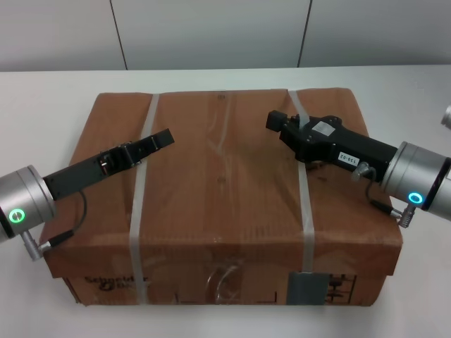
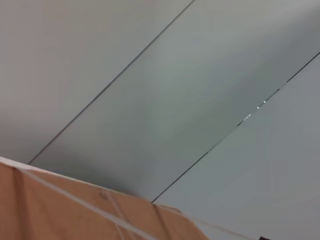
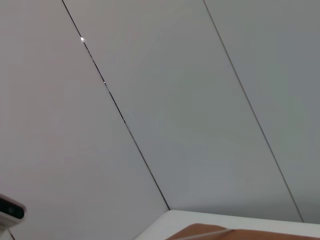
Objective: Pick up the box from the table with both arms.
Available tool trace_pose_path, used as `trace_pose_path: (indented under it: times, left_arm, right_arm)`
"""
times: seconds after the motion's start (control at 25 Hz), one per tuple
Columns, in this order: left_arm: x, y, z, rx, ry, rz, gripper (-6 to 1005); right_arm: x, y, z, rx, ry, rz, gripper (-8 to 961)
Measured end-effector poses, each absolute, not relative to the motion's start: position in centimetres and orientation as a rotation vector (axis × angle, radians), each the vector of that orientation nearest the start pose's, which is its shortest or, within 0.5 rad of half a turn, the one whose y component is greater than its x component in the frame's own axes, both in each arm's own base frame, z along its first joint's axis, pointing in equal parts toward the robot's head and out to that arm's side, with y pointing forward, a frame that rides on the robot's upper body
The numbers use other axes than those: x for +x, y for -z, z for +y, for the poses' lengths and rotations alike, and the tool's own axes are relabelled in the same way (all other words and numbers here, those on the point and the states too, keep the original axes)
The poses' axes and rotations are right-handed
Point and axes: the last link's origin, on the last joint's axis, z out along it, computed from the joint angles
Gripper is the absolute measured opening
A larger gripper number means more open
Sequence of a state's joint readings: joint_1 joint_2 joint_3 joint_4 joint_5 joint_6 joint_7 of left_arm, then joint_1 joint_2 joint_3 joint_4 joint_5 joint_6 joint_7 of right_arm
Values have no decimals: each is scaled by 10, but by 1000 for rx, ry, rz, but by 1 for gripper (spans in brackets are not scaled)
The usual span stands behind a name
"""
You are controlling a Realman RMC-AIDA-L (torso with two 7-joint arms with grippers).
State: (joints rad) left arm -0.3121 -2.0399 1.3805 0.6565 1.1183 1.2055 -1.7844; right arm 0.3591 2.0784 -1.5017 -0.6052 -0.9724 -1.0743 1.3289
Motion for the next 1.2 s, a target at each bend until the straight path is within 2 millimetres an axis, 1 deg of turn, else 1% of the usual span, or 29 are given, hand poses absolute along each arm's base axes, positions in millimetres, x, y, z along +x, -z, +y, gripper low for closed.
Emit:
trace_pose_path:
  times: [1.2]
  left_arm:
    - [-260, 25, 321, -2261, 1142, -1390, 94]
  right_arm:
    - [246, 51, 330, -2319, -1031, 932, 23]
